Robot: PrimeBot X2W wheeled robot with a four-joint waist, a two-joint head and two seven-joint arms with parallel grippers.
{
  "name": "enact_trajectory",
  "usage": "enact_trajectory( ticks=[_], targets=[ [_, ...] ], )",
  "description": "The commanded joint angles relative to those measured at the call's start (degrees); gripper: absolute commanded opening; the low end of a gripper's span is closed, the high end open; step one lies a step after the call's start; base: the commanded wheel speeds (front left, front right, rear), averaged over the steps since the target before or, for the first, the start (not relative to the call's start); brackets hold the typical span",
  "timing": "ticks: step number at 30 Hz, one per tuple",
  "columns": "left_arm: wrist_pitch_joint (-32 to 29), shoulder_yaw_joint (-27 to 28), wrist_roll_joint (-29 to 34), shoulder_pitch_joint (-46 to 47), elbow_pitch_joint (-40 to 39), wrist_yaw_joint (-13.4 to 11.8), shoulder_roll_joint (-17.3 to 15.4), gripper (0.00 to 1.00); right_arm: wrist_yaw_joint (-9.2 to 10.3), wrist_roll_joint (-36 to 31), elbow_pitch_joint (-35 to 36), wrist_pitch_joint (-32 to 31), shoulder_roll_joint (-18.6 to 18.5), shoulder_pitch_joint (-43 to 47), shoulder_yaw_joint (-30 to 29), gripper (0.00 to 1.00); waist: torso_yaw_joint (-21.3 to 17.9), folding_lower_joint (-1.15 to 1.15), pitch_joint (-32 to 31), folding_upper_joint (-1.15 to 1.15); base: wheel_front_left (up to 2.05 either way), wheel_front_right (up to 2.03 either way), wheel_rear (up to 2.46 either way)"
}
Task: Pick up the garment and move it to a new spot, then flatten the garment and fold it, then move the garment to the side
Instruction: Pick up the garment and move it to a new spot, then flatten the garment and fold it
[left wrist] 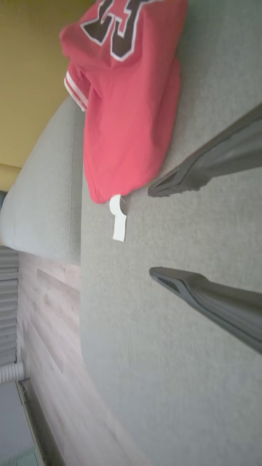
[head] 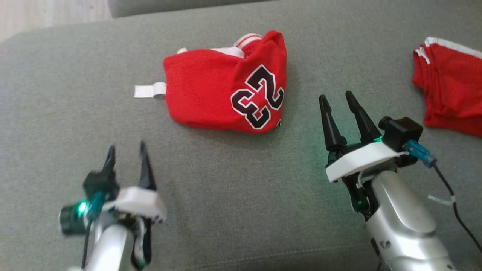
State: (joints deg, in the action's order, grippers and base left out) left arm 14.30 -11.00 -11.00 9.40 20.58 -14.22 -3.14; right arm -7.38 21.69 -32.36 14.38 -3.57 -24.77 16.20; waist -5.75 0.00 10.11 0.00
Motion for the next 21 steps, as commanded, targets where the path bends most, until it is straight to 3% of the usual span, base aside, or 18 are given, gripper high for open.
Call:
enact_trajectory(
  ticks=[1,11,21],
  targets=[
    [0.7,2.64,0.73,0.31,-2.37,-0.33,-0.51,1.0,-0.11,0.2,1.38,0.62,0.69,0.24,1.06,1.0,0.47,0.0,-0.84,0.0,0.0,0.0,0.0],
    [0.7,5.92,2.1,-6.07,-5.65,-0.09,0.18,1.0,-0.11,-0.2,0.35,0.62,0.69,1.73,0.14,1.0,0.92,0.0,-2.03,0.0,0.0,0.0,0.0],
    [0.7,2.96,-0.08,-4.43,-5.7,-0.34,0.24,1.0,-0.11,-1.6,-0.05,0.62,0.69,-1.08,3.07,1.0,4.13,0.0,-0.59,0.0,0.0,0.0,0.0]
  ],
)
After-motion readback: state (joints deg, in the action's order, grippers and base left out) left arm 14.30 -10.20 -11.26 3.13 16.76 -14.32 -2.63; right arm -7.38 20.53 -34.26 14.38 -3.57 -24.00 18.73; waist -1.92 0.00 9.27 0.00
